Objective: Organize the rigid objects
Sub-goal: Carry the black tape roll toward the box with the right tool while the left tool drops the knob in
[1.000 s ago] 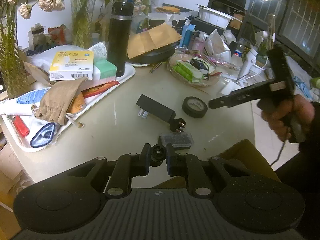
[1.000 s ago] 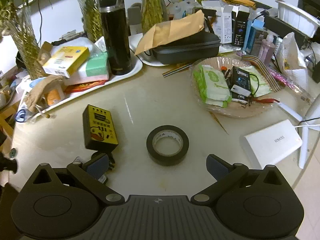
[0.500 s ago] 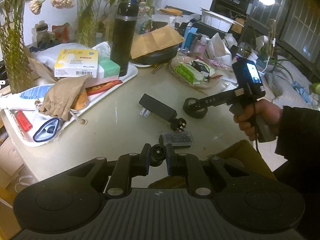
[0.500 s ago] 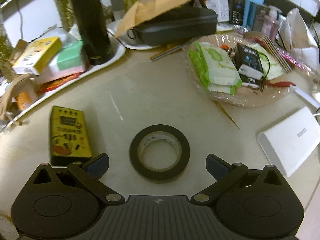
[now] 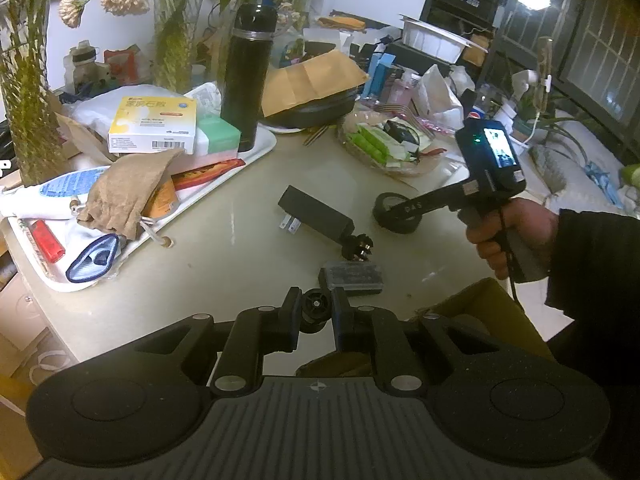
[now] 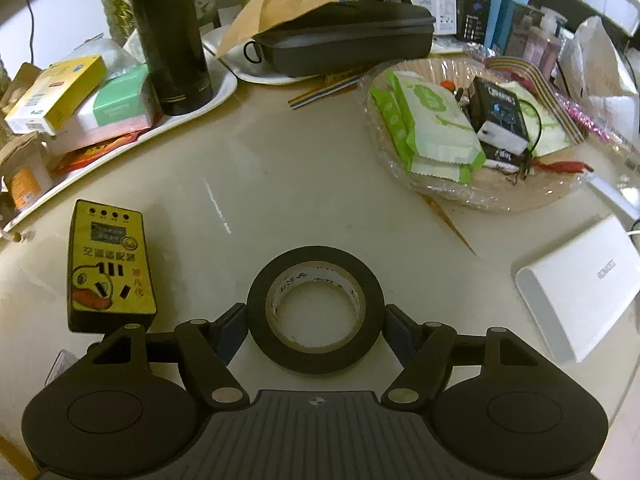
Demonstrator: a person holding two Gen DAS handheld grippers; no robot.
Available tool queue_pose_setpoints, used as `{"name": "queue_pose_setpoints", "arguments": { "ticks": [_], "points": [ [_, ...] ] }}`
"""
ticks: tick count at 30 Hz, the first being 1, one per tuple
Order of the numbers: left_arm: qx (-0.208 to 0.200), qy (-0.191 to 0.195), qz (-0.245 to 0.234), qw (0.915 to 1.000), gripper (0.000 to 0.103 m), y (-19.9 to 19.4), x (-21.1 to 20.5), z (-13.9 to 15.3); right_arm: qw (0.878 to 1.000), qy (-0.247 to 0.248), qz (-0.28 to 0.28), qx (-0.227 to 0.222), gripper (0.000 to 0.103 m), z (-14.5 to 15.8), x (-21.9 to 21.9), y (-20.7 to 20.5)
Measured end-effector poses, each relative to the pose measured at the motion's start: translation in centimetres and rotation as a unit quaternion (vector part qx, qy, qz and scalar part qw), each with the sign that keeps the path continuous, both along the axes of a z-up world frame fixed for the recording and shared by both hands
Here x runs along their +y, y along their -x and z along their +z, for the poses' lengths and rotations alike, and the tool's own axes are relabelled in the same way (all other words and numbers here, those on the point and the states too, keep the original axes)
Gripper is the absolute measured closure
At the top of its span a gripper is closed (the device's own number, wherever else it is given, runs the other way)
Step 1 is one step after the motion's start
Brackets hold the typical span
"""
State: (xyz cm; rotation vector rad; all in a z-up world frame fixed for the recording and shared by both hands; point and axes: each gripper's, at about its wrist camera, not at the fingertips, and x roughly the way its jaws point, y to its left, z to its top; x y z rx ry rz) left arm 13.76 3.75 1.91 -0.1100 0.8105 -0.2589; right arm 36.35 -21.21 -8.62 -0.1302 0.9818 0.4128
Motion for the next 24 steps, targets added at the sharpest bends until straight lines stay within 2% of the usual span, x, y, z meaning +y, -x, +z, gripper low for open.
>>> {"name": "queue_pose_setpoints", "arguments": {
  "ticks": [14,24],
  "points": [
    [-0.011,-0.012,-0.009,0.9998,0.087,0.4,-0.6,0.9,1.000,-0.015,0.010,-0.008,0.029,3.2,-2.1,3.1],
    [-0.022,-0.020,-0.017,0.9994,0.087,0.7,-1.2,1.9,0.999,-0.033,0.029,-0.030,0.029,6.7,-3.3,6.4]
  ]
}}
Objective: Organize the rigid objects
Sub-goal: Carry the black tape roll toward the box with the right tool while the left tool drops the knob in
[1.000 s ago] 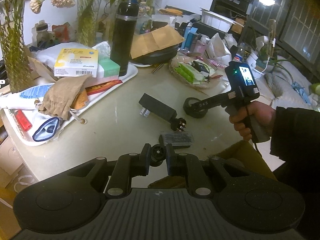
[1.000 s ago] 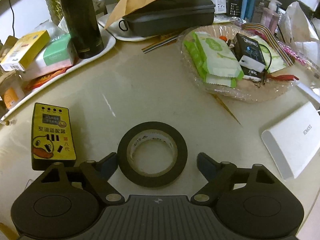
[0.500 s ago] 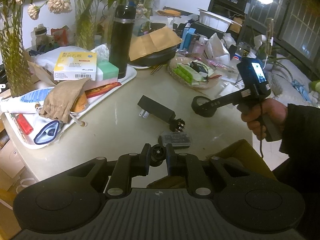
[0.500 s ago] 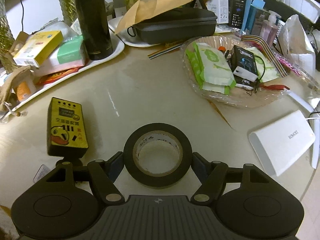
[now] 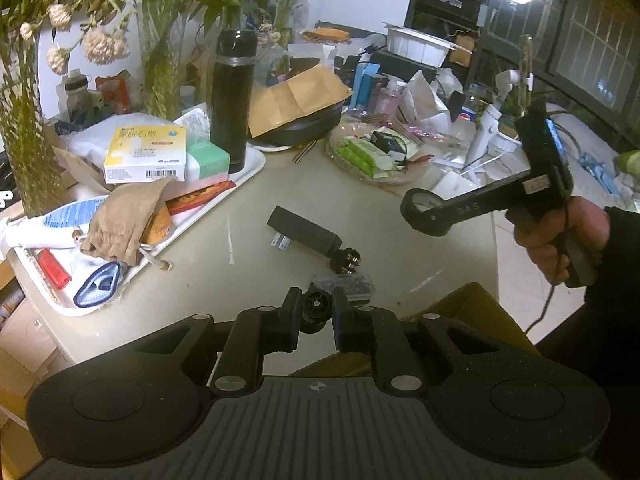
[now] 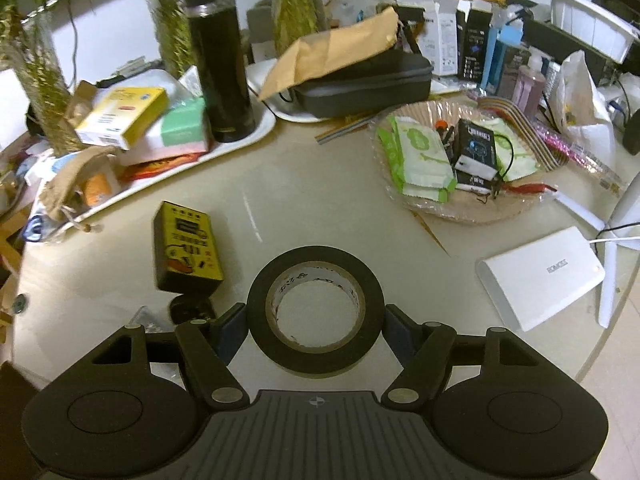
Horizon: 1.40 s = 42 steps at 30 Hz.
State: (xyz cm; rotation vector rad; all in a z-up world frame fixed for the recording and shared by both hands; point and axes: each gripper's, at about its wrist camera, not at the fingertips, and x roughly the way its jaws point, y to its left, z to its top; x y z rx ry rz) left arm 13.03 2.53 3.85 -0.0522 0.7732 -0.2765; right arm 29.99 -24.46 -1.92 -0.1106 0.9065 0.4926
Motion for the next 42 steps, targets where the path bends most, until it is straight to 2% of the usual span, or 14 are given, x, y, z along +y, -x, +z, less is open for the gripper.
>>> {"name": "queue_pose_setpoints", "arguments": {
  "ticks": [15,36,37,39,41,42],
  "points": [
    [-0.001,-0.008,-0.016,0.9998,0.087,1.4,-1.2,0.8,0.999,-0.029,0.034,-0.019,0.029,3.3,-1.2,6.8],
    [0.046,-0.036,-0.043,0.9974,0.087,2.2,-2.9,-1.3,0.996,-0.060,0.058,-0.024,0.029,4.7,-2.5,13.4],
    [0.038,-0.037,-0.046,0.9975,0.085,2.3,-3.0,-1.2,0.996,-0.060,0.059,-0.024,0.029,4.7,-2.5,13.7],
    [0.024,-0.055,-0.040,0.9974,0.075,2.6,-3.3,-1.0,0.996,-0.062,0.060,-0.023,0.029,4.8,-2.6,14.3],
    [0.020,-0.066,-0.039,0.9969,0.059,2.9,-3.6,-1.0,0.996,-0.066,0.060,-0.022,0.029,4.8,-2.7,14.8],
    [0.019,-0.068,-0.041,0.9966,0.057,3.2,-3.8,-1.0,0.996,-0.067,0.060,-0.020,0.029,4.7,-2.8,15.1]
  ]
}}
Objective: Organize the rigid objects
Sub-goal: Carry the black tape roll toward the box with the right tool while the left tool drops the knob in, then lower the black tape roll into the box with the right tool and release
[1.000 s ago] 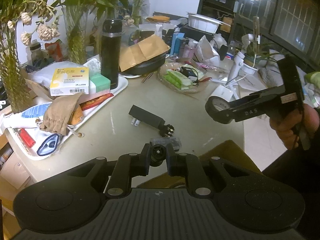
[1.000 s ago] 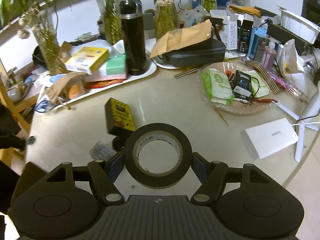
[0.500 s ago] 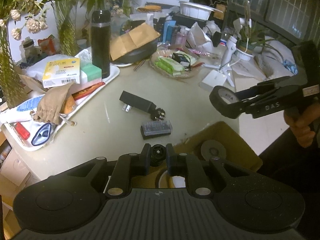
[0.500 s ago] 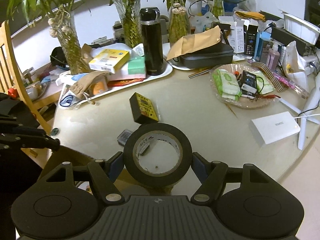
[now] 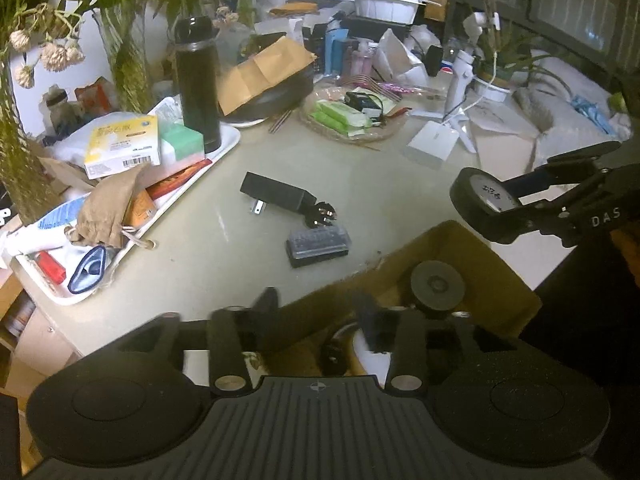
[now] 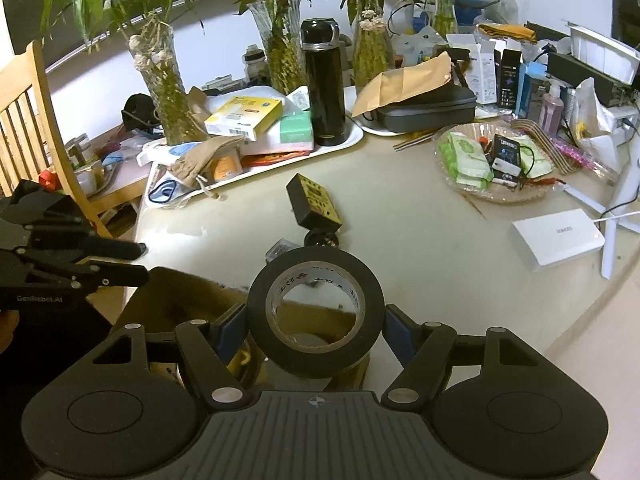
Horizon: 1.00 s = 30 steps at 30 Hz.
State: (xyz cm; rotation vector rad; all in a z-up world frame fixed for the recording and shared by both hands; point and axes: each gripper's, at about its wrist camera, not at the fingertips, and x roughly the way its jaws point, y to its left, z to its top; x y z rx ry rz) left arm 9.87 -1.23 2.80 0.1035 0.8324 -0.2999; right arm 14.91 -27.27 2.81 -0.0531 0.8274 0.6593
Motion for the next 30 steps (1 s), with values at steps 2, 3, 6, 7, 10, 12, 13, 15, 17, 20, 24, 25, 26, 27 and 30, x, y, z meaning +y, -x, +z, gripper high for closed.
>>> {"name": "queue_pose_setpoints", "arguments": {
  "ticks": [2,3,6,7,10,12,13,15,17,20,24,25,26,27,30],
  "points": [
    [0.000,-0.006,-0.002,1.0000,0.052,0.5,-0.2,-0.1,1.000,-0.001,0.000,0.004,0.029,-0.2,-0.1,0.5],
    [0.001,-0.008,-0.002,1.0000,0.052,0.7,-0.2,-0.1,1.000,-0.001,-0.001,0.006,0.029,-0.4,-0.2,0.8],
    [0.006,-0.007,0.001,1.0000,0.051,1.4,-0.1,-0.3,1.000,-0.001,0.001,0.012,0.029,-0.7,-0.3,1.6],
    [0.006,-0.005,0.002,1.0000,0.051,1.6,0.0,-0.3,1.000,0.000,0.002,0.013,0.029,-0.8,-0.4,1.9],
    [0.005,-0.001,0.009,0.9999,0.051,2.2,0.3,-0.3,1.000,0.002,0.004,0.017,0.029,-1.2,-0.5,2.6],
    [0.003,0.000,0.013,0.9999,0.051,2.5,0.4,-0.2,1.000,0.002,0.004,0.019,0.029,-1.3,-0.5,2.9],
    [0.000,0.001,0.014,0.9999,0.051,2.7,0.4,-0.1,1.000,0.003,0.005,0.019,0.029,-1.3,-0.5,3.1],
    [-0.002,0.004,0.016,0.9999,0.051,3.0,0.3,0.0,1.000,0.004,0.008,0.019,0.029,-1.3,-0.3,3.3],
    [-0.005,0.008,0.019,0.9998,0.051,3.3,0.3,-0.1,1.000,0.005,0.013,0.020,0.029,-1.3,-0.1,3.6],
    [-0.004,0.012,0.022,0.9997,0.051,3.4,0.4,-0.2,1.000,0.007,0.018,0.020,0.029,-1.2,0.1,3.8],
    [-0.003,0.012,0.024,0.9996,0.051,3.5,0.5,-0.2,1.000,0.005,0.021,0.014,0.028,-0.7,0.5,3.8],
    [-0.004,0.012,0.024,0.9996,0.051,3.5,0.5,-0.2,1.000,0.003,0.023,0.011,0.028,-0.6,0.7,3.7],
    [-0.004,0.012,0.024,0.9996,0.051,3.5,0.5,-0.2,1.000,0.004,0.028,0.010,0.028,-0.5,0.9,3.7],
    [-0.004,0.012,0.025,0.9996,0.051,3.6,0.5,-0.2,0.999,0.007,0.033,0.010,0.028,-0.4,1.2,3.6],
    [-0.005,0.013,0.027,0.9995,0.051,3.6,0.6,-0.2,0.999,0.029,0.035,-0.008,0.006,-0.6,2.0,3.8]
  ]
}}
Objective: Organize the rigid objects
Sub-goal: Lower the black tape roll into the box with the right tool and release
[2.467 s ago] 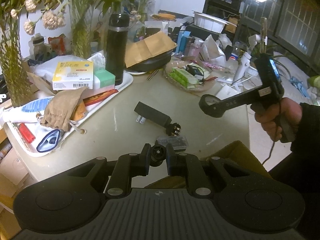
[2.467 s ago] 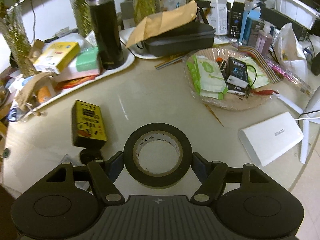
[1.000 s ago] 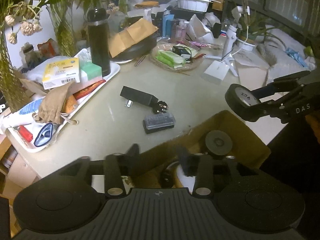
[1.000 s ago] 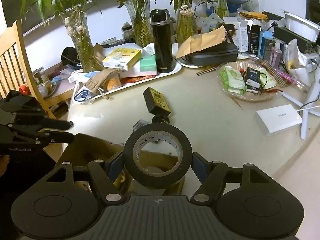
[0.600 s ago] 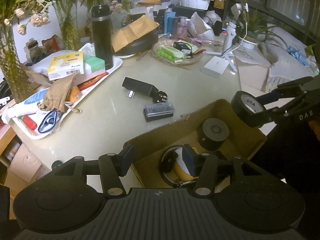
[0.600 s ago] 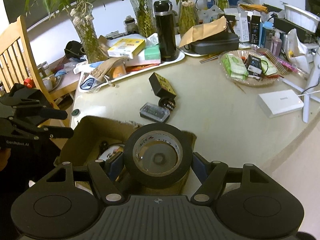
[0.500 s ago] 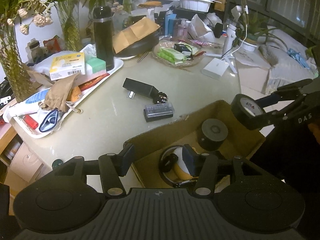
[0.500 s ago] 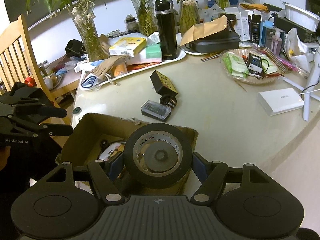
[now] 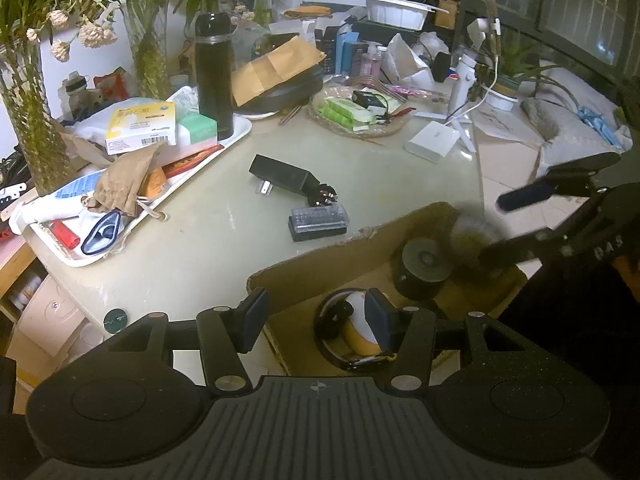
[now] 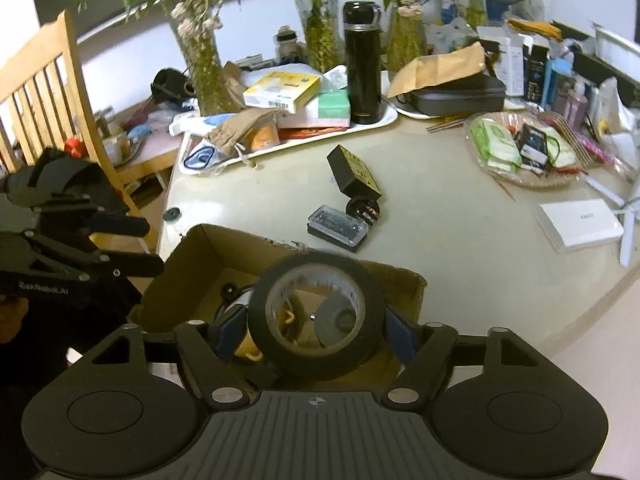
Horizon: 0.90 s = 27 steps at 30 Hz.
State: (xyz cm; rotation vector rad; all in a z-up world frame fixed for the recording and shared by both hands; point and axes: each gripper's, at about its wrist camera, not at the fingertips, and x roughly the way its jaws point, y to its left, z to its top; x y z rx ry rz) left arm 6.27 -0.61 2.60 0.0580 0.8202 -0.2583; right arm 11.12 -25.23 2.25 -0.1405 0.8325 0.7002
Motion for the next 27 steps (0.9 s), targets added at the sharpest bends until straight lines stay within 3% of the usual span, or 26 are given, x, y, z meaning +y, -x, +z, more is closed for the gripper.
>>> {"name": "queue_pose_setpoints", "arguments": {
  "ticks": [1,10,27],
  "points": [
    [0.000,0.000,0.001,1.0000,0.051,0.0,0.0,0.0,1.000,0.004,0.000,-0.009,0.000,0.0,0.1,0.2],
    [0.002,-0.002,0.005,1.0000,0.051,0.1,0.1,0.1,0.999,0.045,0.011,0.002,0.000,-1.3,0.7,0.8],
    [0.002,-0.009,0.015,0.9998,0.051,-0.1,0.2,0.1,0.999,0.040,-0.010,0.012,0.000,-1.5,-0.1,0.4]
  ]
}}
